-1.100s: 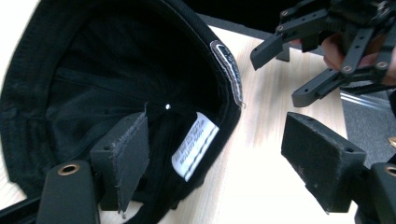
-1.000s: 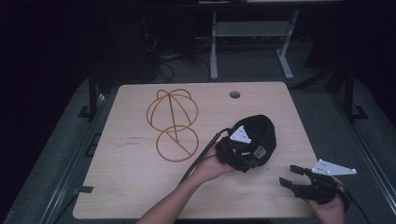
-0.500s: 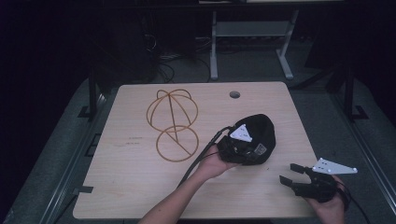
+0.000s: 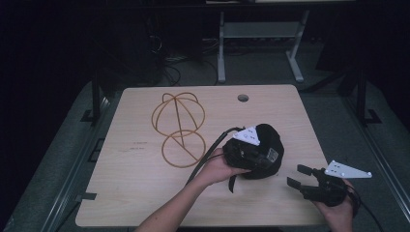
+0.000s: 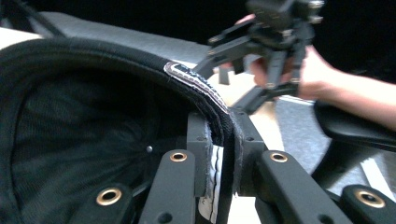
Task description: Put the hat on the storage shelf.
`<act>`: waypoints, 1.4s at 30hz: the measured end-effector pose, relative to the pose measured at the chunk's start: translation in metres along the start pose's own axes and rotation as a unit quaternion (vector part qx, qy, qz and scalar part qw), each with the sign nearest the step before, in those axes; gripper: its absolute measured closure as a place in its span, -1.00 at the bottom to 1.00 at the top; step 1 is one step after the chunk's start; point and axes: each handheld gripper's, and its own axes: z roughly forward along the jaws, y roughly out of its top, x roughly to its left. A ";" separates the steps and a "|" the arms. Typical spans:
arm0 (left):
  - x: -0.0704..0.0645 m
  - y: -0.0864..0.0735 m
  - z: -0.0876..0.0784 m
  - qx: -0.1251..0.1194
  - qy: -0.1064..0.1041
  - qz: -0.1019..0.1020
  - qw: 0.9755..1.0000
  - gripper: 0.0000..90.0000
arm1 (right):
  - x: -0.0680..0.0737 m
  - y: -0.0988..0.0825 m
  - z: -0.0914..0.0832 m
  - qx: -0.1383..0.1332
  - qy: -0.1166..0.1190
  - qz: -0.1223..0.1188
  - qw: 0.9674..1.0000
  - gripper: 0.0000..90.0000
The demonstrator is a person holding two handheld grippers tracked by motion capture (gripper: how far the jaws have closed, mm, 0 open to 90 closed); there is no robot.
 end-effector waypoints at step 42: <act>-0.028 -0.001 -0.010 0.061 -0.029 0.061 0.996 0.36 | 0.010 0.013 0.006 0.025 0.057 -0.011 0.998 0.98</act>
